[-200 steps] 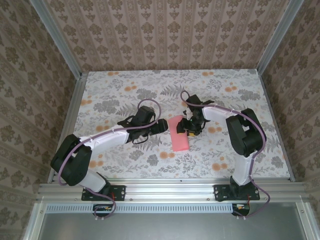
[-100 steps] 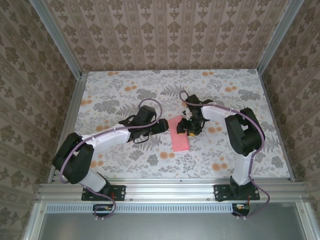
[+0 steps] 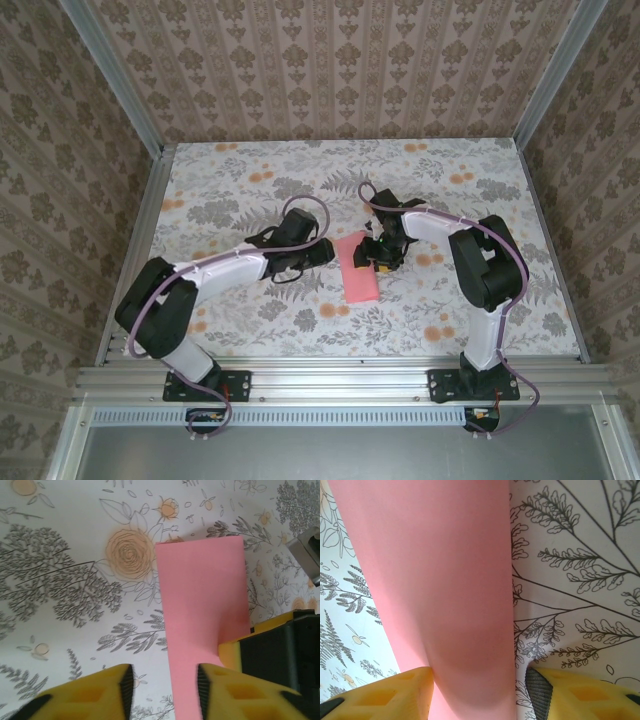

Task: Fold a paper plane with a square sheet of paper (pick it up from the middle)
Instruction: Fold the square sheet of paper in half at the center of the table, then hold the square sheet of paper at the center of the table.

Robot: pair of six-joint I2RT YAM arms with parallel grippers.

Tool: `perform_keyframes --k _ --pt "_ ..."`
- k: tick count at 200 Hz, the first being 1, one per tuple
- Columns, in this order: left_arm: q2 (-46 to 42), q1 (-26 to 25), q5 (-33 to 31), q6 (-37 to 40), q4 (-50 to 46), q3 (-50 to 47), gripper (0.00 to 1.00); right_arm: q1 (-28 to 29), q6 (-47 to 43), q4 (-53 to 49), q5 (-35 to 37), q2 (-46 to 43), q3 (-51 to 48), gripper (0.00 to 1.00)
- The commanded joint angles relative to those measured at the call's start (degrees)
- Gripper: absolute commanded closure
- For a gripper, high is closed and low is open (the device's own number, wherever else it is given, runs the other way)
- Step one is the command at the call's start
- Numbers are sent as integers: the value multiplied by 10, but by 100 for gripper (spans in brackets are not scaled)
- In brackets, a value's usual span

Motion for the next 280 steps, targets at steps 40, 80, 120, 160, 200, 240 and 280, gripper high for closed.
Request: perform_keyframes --k 40,80,120,160,200,240,280 --pt "96 -19 39 -23 -22 91 95 2 5 1 46 41 -17 43" --pt "151 -28 53 -38 -22 135 100 3 5 3 47 40 -20 43" --pt "170 -30 56 -52 -17 140 100 2 5 4 48 39 -21 43" --pt "164 -32 46 -55 -32 134 100 3 6 5 48 40 -21 43" --pt "154 -36 39 -55 -43 125 100 3 8 6 51 40 -20 43" --pt "166 -36 61 -60 -9 113 100 2 7 4 52 41 -19 43" --pt "185 -38 55 -58 -32 121 100 2 8 4 52 42 -17 43"
